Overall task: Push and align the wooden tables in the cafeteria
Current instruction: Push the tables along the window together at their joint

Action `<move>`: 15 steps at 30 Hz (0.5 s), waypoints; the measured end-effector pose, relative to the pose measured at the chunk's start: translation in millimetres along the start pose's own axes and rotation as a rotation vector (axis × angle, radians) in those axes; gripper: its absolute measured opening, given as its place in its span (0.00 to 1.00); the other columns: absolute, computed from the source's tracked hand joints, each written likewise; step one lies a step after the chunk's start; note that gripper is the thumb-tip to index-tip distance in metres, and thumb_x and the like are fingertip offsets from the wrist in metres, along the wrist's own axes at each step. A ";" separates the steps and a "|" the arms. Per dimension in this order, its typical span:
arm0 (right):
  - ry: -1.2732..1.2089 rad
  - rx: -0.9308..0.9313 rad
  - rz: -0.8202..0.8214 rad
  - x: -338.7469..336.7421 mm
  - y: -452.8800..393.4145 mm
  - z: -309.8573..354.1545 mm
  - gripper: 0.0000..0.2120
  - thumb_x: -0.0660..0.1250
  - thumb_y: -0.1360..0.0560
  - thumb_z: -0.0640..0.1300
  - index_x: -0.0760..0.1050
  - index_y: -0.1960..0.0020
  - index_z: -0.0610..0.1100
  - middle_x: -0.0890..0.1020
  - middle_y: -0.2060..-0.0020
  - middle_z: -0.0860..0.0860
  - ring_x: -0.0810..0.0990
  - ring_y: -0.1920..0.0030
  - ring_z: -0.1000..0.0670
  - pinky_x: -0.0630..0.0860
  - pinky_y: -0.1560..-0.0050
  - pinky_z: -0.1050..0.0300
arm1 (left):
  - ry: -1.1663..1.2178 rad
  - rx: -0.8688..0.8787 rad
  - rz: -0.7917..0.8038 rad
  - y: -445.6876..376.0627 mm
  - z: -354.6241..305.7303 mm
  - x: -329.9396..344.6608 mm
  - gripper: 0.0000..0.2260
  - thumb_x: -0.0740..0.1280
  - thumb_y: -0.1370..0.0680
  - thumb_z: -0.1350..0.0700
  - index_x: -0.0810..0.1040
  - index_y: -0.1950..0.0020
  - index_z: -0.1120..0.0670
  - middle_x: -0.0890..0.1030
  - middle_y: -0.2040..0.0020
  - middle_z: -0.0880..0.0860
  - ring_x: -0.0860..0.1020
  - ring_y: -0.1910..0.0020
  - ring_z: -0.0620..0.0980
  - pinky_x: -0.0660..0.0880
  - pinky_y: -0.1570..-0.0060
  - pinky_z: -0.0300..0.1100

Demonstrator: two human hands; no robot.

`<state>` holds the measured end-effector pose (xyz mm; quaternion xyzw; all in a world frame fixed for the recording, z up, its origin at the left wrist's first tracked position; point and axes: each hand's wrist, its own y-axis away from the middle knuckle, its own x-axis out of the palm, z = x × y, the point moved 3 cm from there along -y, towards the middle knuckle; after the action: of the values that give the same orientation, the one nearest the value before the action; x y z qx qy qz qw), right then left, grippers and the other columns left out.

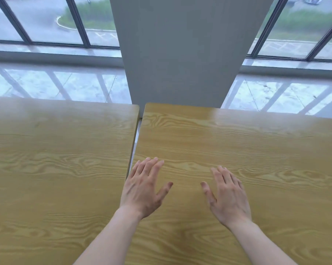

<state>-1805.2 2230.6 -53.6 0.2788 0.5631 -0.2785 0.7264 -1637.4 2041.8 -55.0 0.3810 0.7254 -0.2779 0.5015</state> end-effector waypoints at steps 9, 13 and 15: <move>0.030 0.107 -0.014 -15.1 -148.4 24.8 0.35 0.49 0.21 0.66 0.62 0.20 0.48 0.62 0.20 0.48 0.58 0.20 0.46 0.55 0.21 0.48 | 0.024 0.058 0.024 -153.0 42.7 -6.3 0.32 0.50 0.21 0.31 0.61 0.21 0.45 0.63 0.20 0.46 0.55 0.19 0.47 0.49 0.20 0.47; 0.049 0.100 -0.007 -9.7 -210.6 30.6 0.34 0.50 0.20 0.66 0.62 0.21 0.47 0.62 0.20 0.47 0.57 0.20 0.46 0.56 0.21 0.46 | 0.015 0.088 0.031 -214.6 49.1 -1.1 0.31 0.54 0.21 0.32 0.62 0.21 0.46 0.64 0.20 0.47 0.57 0.19 0.49 0.48 0.20 0.47; 0.048 0.099 -0.006 -4.0 -239.2 31.8 0.34 0.51 0.19 0.66 0.61 0.21 0.47 0.62 0.20 0.46 0.56 0.19 0.45 0.55 0.21 0.45 | 0.008 0.096 0.037 -241.8 50.0 6.0 0.31 0.54 0.20 0.32 0.62 0.21 0.46 0.63 0.20 0.48 0.56 0.19 0.50 0.46 0.20 0.47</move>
<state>-1956.9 2043.2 -64.8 0.3194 0.5667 -0.3017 0.6970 -1813.9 1869.9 -72.7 0.4191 0.7061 -0.3016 0.4845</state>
